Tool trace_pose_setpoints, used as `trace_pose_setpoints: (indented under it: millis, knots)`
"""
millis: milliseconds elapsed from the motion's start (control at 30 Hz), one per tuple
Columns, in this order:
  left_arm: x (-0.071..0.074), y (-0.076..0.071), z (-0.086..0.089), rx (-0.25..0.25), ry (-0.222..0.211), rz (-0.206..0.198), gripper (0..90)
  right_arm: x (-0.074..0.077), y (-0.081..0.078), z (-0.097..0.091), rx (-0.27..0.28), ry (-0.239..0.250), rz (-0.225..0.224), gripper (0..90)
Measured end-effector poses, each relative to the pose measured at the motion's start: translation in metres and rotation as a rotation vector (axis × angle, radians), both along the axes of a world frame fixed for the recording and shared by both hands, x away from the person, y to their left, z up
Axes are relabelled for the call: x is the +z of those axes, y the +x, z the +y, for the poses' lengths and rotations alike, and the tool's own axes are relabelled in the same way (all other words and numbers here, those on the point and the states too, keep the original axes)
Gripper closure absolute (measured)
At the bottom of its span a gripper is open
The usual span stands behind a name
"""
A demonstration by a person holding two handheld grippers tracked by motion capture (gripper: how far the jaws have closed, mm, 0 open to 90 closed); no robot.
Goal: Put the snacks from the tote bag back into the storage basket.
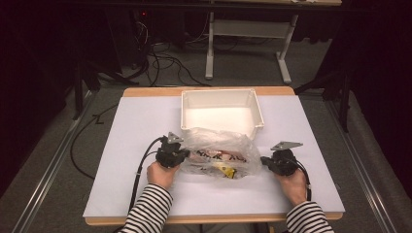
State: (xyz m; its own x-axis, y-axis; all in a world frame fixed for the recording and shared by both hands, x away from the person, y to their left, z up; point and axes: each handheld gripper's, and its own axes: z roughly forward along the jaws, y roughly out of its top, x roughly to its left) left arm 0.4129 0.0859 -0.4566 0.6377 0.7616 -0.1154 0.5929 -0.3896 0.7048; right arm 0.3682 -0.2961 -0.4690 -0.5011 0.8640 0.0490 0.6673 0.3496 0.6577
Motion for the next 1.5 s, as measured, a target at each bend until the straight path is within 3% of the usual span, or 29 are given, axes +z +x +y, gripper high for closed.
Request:
trace_pose_setpoints:
  millis: [100, 133, 200, 267, 333, 400, 433, 533, 567, 633, 700, 733, 867, 967, 1100, 1300, 1467, 1500]
  knots:
    - [-0.004, 0.003, 0.001, 0.005, 0.017, 0.024, 88.0, 0.0, -0.001, 0.001, 0.01, -0.014, -0.009, 90.0]
    - [-0.007, 0.006, 0.002, 0.004, 0.052, 0.036, 88.0, 0.0, -0.001, 0.002, 0.015, -0.024, -0.009, 90.0]
    - [-0.01, 0.008, 0.003, 0.005, 0.066, 0.045, 88.2, 0.0, -0.001, 0.003, 0.01, -0.022, -0.001, 90.0]
    - [-0.013, 0.011, 0.006, 0.012, 0.046, 0.065, 88.5, -0.001, 0.001, 0.001, 0.011, -0.021, -0.006, 90.0]
    - [-0.013, 0.01, 0.006, 0.015, 0.058, 0.065, 88.1, -0.001, 0.003, 0.0, 0.006, -0.033, -0.014, 90.0]
    - [-0.01, 0.007, 0.007, 0.024, 0.069, 0.045, 85.7, -0.001, 0.003, -0.001, 0.0, -0.026, -0.008, 90.0]
    - [-0.008, 0.005, 0.008, 0.03, 0.059, 0.027, 80.3, 0.0, 0.002, 0.0, -0.006, -0.031, -0.009, 90.0]
    - [0.005, -0.011, 0.011, 0.012, 0.056, -0.065, 66.5, 0.008, -0.006, 0.0, -0.005, -0.024, -0.043, 78.2]
    - [0.005, -0.011, 0.011, 0.012, 0.056, -0.065, 62.7, 0.008, -0.006, 0.0, -0.005, -0.024, -0.043, 78.2]
    - [0.017, -0.023, 0.015, 0.015, 0.028, -0.118, 58.2, 0.02, -0.013, -0.002, -0.01, 0.005, -0.085, 73.4]
    - [0.021, -0.027, 0.016, 0.008, 0.021, -0.133, 56.7, 0.024, -0.015, -0.002, -0.011, 0.013, -0.096, 72.8]
    - [0.027, -0.035, 0.017, 0.004, 0.007, -0.157, 53.7, 0.033, -0.02, -0.003, -0.005, 0.025, -0.127, 71.8]
    - [0.034, -0.046, 0.016, -0.02, -0.006, -0.17, 51.2, 0.046, -0.028, -0.002, 0.006, 0.058, -0.164, 70.7]
    - [0.036, -0.055, 0.013, -0.05, -0.003, -0.174, 50.9, 0.065, -0.039, -0.001, 0.034, 0.104, -0.2, 69.9]
    - [0.036, -0.061, 0.004, -0.087, 0.009, -0.174, 51.8, 0.076, -0.046, 0.004, 0.059, 0.118, -0.222, 68.0]
    - [0.028, -0.055, -0.012, -0.101, 0.04, -0.16, 50.7, 0.093, -0.05, 0.013, 0.086, 0.139, -0.256, 61.6]
    - [0.021, -0.051, -0.019, -0.11, 0.063, -0.143, 51.1, 0.122, -0.046, 0.026, 0.108, 0.141, -0.3, 53.5]
    - [0.02, -0.051, -0.02, -0.111, 0.066, -0.14, 51.1, 0.122, -0.046, 0.026, 0.108, 0.141, -0.3, 53.5]
